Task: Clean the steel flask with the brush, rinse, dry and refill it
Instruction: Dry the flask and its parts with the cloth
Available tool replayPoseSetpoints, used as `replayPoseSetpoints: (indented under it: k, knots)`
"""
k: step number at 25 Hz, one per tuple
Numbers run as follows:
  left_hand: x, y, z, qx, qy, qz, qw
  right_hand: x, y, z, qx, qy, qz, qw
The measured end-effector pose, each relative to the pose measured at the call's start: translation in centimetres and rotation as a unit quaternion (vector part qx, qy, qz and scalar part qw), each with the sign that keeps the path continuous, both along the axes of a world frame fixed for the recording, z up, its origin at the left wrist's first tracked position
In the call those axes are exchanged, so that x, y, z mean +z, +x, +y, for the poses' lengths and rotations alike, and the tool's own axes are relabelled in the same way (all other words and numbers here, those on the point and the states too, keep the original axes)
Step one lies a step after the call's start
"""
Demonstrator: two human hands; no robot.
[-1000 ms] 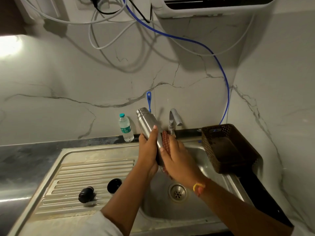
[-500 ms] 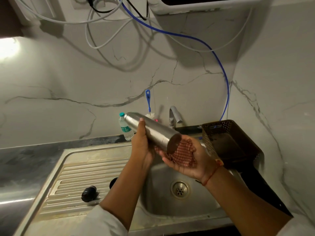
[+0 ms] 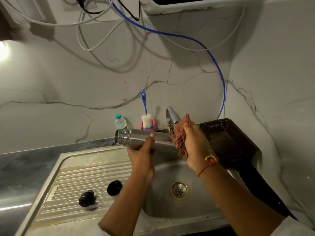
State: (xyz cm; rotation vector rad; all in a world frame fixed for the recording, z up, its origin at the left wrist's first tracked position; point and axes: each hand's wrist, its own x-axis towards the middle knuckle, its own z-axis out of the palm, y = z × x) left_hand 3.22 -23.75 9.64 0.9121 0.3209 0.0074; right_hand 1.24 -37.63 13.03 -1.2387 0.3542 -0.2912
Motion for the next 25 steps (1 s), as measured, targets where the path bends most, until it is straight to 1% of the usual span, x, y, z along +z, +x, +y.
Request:
replayPoseSetpoints:
  k: [1, 2, 3, 5, 6, 7, 8, 9, 11, 12, 13, 15, 16, 17, 19, 20, 23, 24, 25]
  knots:
    - [0.5, 0.2, 0.3, 0.011, -0.004, 0.005, 1.0, -0.6, -0.2, -0.4, -0.016, -0.134, 0.004, 0.991]
    - [0.8, 0.4, 0.4, 0.016, -0.013, 0.011, 1.0, -1.4, -0.2, -0.6, -0.017, -0.261, -0.001, 0.965]
    - [1.0, 0.4, 0.3, 0.018, -0.022, 0.015, 0.999, -2.4, -0.3, -0.4, -0.004, -0.379, -0.017, 0.925]
    - [1.5, 0.5, -0.2, 0.02, -0.038, 0.015, 0.999, -4.7, -1.0, 1.1, 0.012, -0.575, -0.071, 0.815]
    - [1.7, 0.6, -0.5, 0.018, -0.048, 0.019, 0.998, -5.5, -1.6, 2.0, 0.016, -0.649, -0.096, 0.755]
    - [2.1, 0.7, -0.6, 0.014, -0.06, 0.029, 0.998, -6.3, -2.0, 2.5, 0.025, -0.7, -0.111, 0.705]
    - [2.3, 0.8, -0.7, 0.007, -0.069, 0.042, 0.997, -6.4, -2.2, 2.6, 0.025, -0.727, -0.115, 0.676]
    - [2.3, 0.7, -0.6, -0.001, -0.078, 0.054, 0.996, -6.1, -2.1, 2.5, 0.016, -0.728, -0.101, 0.678]
    - [2.1, 0.7, -0.7, -0.007, -0.09, 0.072, 0.993, -5.3, -1.5, 2.3, -0.017, -0.697, -0.062, 0.714]
    - [2.0, 0.7, -0.8, -0.007, -0.098, 0.081, 0.992, -5.1, -1.4, 2.3, -0.023, -0.694, -0.06, 0.717]
    - [2.0, 0.5, -0.9, -0.011, -0.105, 0.087, 0.991, -5.2, -1.3, 2.6, -0.023, -0.706, -0.077, 0.703]
    - [2.2, 0.4, -1.3, -0.027, -0.099, 0.088, 0.991, -5.3, -1.1, 2.4, 0.004, -0.745, -0.122, 0.656]
    - [2.2, 0.4, -1.4, -0.029, -0.084, 0.08, 0.993, -5.2, -0.8, 1.7, 0.01, -0.741, -0.134, 0.658]
    - [2.2, 0.5, -1.4, -0.027, -0.063, 0.068, 0.995, -4.9, -0.5, 1.0, 0.001, -0.719, -0.131, 0.683]
    - [2.1, 0.8, -1.2, -0.02, -0.025, 0.045, 0.998, -4.3, 0.0, -0.2, 0.004, -0.643, -0.101, 0.759]
    - [2.0, 1.0, -1.0, -0.018, -0.009, 0.039, 0.999, -4.1, 0.2, -0.7, 0.021, -0.626, -0.086, 0.774]
    - [1.6, 1.1, -0.1, -0.03, 0.043, 0.012, 0.999, -3.1, 0.5, -1.6, 0.13, -0.59, -0.02, 0.797]
    - [1.4, 1.1, 0.1, -0.041, 0.067, 0.004, 0.997, -2.6, 0.4, -1.8, 0.166, -0.557, 0.009, 0.814]
    - [1.4, 1.0, 0.3, -0.058, 0.094, 0.001, 0.994, -2.1, 0.4, -2.1, 0.202, -0.492, 0.037, 0.846]
